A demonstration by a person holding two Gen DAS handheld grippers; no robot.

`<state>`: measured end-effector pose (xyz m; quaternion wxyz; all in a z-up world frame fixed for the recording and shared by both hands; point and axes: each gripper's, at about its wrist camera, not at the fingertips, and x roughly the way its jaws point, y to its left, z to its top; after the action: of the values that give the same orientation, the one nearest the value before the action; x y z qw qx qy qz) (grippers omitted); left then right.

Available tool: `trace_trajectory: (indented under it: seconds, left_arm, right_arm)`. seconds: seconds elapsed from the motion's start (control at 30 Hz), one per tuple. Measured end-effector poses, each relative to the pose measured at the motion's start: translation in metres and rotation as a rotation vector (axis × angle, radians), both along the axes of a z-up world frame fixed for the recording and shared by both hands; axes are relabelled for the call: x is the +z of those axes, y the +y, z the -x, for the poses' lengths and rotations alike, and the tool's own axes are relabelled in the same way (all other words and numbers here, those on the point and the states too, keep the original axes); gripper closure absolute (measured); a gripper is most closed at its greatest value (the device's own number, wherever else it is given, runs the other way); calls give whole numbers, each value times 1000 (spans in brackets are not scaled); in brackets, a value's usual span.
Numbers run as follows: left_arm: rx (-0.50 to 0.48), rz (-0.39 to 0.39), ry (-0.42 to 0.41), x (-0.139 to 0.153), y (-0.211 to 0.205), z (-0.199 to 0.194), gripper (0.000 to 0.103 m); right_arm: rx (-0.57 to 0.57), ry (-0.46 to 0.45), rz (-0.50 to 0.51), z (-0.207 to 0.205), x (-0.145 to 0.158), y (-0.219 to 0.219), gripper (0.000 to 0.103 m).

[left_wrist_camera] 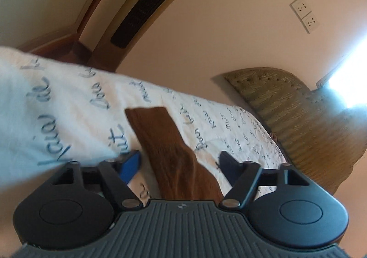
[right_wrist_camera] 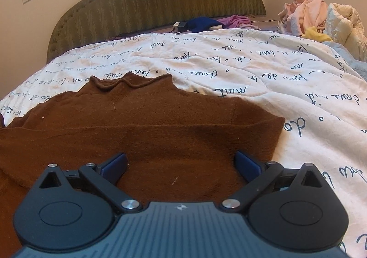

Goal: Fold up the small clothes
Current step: 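Fold the held sleeve across the sweater body and open the left gripper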

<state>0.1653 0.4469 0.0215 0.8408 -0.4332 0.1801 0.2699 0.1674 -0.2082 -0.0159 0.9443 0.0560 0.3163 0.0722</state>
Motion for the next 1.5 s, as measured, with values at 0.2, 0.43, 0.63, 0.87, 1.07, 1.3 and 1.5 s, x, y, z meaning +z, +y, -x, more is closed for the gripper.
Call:
trace_trajectory:
  seconds: [0.2,0.43,0.63,0.87,1.07,1.3,1.5]
  left_arm:
    - [9,-60,73,-13,-1,-7,99]
    - [-11,-205,-38,63,-64,4,100]
    - [-593,-292,-239,108,-263,-1,100]
    - [-1048,-304,61,-3,-444,-8,97]
    - [-1008,-395,-61,10,-427,58,2]
    - [-890,-395,-19,-1,-390,105,3]
    - [-798,-280,-2,-12,-367,99,1]
  right_arm:
    - [-3,1,-2,-1,0,1,0]
    - [-3,1,-11,-2,-1,-1,0]
    - [-12,-5,-54,-2,-1,-6,0]
    - [-28,-30,-247,2,-3,-31,0]
    - [-28,-48,-381,4,-6,-49,0]
    - [-19,-8,-281,3,4,-35,0]
    - [232,220,-632,6,26,-11,0]
